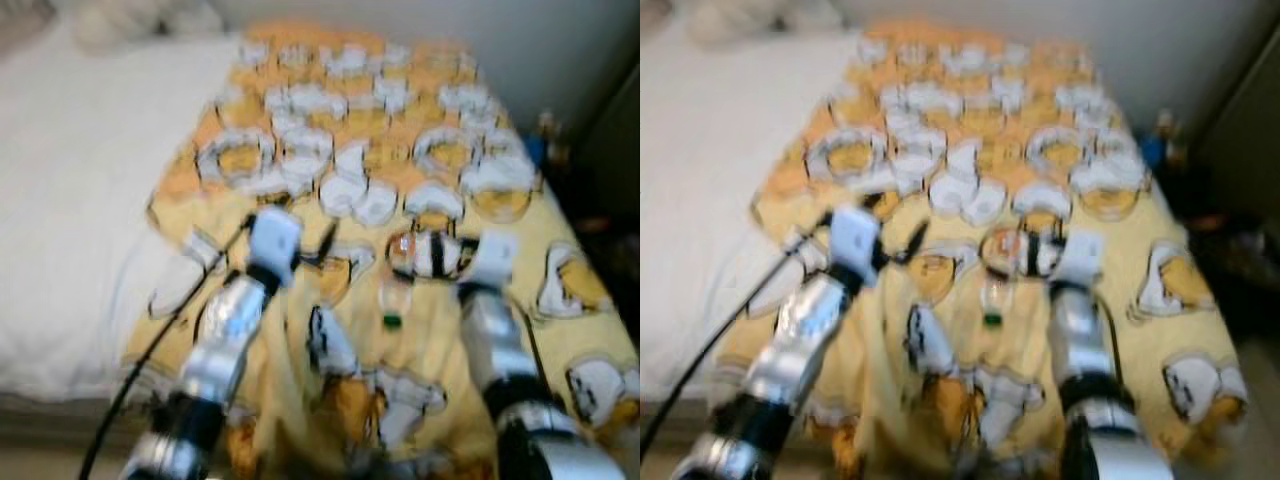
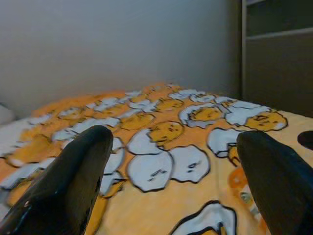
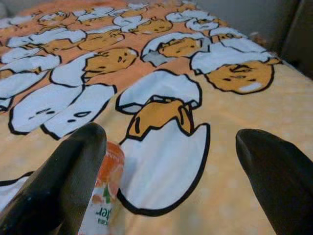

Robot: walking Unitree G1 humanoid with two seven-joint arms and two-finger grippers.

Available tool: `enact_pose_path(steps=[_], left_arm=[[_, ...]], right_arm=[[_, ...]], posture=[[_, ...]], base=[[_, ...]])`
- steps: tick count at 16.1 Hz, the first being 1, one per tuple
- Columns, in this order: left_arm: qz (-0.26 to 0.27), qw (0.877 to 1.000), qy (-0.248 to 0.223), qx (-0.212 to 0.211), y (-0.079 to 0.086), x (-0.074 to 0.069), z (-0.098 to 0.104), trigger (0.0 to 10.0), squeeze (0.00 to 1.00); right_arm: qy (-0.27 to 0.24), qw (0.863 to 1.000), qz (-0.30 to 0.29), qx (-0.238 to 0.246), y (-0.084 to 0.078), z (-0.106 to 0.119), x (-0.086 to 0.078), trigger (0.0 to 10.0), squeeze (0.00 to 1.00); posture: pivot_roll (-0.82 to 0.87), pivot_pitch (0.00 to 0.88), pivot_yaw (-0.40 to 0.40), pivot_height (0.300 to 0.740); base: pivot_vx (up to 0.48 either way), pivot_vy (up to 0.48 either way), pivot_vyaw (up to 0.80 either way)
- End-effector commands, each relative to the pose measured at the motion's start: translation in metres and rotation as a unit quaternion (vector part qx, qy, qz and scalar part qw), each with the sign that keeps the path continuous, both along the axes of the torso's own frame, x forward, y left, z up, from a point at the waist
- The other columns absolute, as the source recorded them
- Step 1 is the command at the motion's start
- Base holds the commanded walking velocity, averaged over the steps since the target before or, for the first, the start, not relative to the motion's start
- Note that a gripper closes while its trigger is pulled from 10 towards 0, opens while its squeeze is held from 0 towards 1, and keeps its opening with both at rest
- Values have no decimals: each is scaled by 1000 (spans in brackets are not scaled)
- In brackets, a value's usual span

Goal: Clean up the room

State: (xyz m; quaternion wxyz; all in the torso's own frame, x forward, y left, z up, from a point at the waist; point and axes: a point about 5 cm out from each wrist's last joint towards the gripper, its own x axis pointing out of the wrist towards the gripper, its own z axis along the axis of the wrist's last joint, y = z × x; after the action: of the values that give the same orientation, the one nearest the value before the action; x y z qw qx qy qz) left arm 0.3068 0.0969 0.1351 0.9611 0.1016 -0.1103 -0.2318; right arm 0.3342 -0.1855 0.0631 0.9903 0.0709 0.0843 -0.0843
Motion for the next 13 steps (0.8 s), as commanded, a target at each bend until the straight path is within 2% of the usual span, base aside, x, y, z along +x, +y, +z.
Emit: enact_pose_path(steps=[1,2,4,5,6,7,9,13], left_arm=[[-2,1000,-10,12,4,-4,7,10000,0],[-8,1000,-17,18,3,-7,11,10000,0],[-45,998,-30,33,-3,-21,21,10000,0],[-60,998,-25,27,-6,-27,23,10000,0],[-91,995,-22,16,-18,-42,26,10000,0],[-96,995,-22,12,-22,-46,28,10000,0],[-87,996,-18,12,-21,-53,31,10000,0],[-50,998,-9,24,-4,-65,38,10000,0]], right_arm=[[29,1000,4,7,10,-6,3,10000,0],[39,999,7,12,13,-8,4,10000,0],[74,997,10,13,20,-11,8,10000,0],[79,997,4,17,20,-11,9,10000,0],[80,997,-7,18,20,-6,13,10000,0],[82,996,-11,19,19,-6,14,10000,0],[89,996,-16,21,18,-8,14,10000,0],[117,993,9,31,29,-16,10,10000,0]], posture=[[172,6,-32,740],[186,37,-34,740],[194,89,-33,740],[193,109,-35,740],[193,129,-43,740],[198,139,-46,740],[214,163,-48,740],[283,256,-45,740]], base=[[0,0,0],[0,0,0],[0,0,0],[0,0,0],[0,0,0],[0,0,0],[0,0,0],[0,0,0]])
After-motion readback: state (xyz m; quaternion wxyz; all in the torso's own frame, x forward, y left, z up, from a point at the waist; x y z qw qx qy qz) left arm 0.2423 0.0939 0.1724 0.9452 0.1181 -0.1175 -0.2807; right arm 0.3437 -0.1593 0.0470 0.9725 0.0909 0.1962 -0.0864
